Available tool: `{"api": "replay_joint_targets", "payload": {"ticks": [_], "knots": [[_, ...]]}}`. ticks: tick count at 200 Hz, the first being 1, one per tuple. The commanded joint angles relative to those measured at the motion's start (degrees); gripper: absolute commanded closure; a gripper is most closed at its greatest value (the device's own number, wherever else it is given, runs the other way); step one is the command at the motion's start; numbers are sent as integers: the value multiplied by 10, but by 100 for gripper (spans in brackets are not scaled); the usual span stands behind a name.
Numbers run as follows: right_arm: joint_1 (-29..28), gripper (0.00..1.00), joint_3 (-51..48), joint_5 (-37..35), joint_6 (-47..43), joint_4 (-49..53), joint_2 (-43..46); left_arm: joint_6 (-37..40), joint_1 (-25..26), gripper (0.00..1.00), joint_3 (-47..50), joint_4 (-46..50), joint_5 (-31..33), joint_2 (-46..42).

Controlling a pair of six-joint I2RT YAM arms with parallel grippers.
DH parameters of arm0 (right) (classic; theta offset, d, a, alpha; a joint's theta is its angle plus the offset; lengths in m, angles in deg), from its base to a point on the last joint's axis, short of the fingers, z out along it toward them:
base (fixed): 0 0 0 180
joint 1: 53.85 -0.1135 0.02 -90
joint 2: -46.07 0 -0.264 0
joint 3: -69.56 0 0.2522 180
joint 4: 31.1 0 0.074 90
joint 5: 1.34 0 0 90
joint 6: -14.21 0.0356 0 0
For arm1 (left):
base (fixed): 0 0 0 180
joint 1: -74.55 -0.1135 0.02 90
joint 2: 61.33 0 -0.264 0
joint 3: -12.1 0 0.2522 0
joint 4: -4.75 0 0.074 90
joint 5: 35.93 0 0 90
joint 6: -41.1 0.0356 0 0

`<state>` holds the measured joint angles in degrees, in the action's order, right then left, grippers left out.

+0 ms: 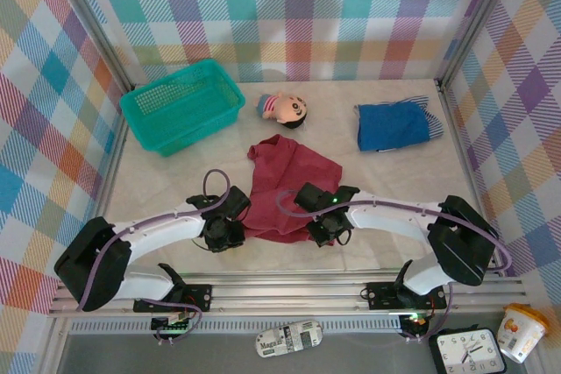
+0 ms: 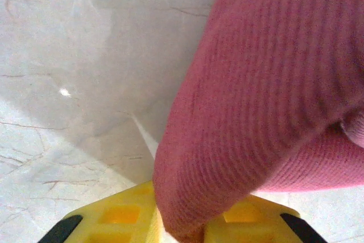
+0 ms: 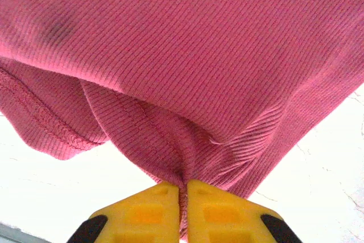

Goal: Fold and stack the tank tops

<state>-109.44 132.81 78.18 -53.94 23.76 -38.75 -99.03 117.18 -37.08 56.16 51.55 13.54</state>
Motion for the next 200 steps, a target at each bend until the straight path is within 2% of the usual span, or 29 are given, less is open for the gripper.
{"api": "replay_joint_targets", "payload": {"ticks": [1, 24, 51, 85, 124, 154, 200], "knots": [[7, 93, -6, 3, 5, 15, -7, 12, 3, 81, -23, 28, 21, 2], [15, 100, -7, -3, 6, 12, 0, 26, 2, 90, -36, 47, 32, 2], [38, 100, -13, -48, 8, 14, 53, 49, -6, 100, -57, 94, 61, 2], [84, 100, -26, -70, -11, -34, 173, 83, -27, 100, -103, 175, 112, -25], [142, 100, 12, -95, -88, -72, 277, 146, -68, 100, -191, 279, 190, -51], [188, 100, 79, -94, -160, -98, 301, 216, -108, 100, -288, 326, 240, -64], [211, 100, 190, -69, -247, -161, 295, 331, -150, 100, -489, 390, 344, -33]]}}
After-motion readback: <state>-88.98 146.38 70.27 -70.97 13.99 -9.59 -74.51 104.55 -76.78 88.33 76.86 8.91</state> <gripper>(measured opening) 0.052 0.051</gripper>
